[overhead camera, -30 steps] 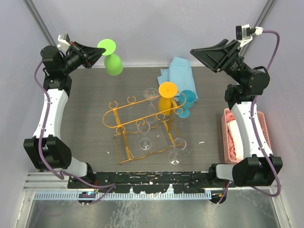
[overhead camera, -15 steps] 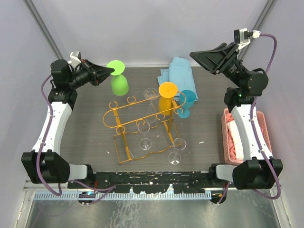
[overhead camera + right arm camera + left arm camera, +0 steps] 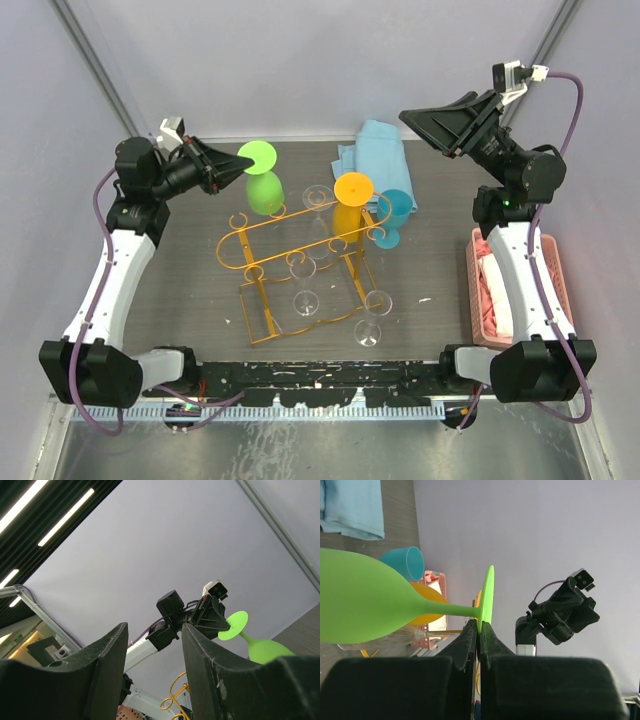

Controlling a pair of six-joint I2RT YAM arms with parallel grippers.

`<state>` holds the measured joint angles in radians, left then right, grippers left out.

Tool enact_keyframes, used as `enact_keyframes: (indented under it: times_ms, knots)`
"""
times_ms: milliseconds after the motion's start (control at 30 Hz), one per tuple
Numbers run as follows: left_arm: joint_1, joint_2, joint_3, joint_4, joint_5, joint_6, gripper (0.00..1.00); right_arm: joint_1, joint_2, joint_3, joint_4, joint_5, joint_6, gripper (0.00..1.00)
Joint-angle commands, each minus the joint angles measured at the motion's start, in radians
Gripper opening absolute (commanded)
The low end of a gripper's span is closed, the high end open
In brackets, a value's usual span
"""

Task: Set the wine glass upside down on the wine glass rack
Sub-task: Turn the wine glass upside down at the wine rack.

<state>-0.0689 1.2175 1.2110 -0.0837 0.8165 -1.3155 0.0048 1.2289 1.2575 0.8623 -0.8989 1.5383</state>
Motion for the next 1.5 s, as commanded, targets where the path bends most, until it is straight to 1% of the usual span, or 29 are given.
enact_keyframes:
  times_ms: [0, 233, 1467]
  knots:
    - [-0.011, -0.052, -0.031, 0.023, 0.02, 0.001, 0.0, 0.006, -0.015, 0.009, 0.02, 0.019, -0.018, 0.53]
    - [-0.029, -0.082, -0.061, 0.018, 0.022, 0.0, 0.0, 0.015, 0.001, 0.009, 0.019, 0.021, -0.018, 0.53]
    - [-0.139, -0.151, -0.089, -0.09, 0.037, 0.043, 0.0, 0.02, 0.011, -0.014, 0.004, 0.037, -0.022, 0.53]
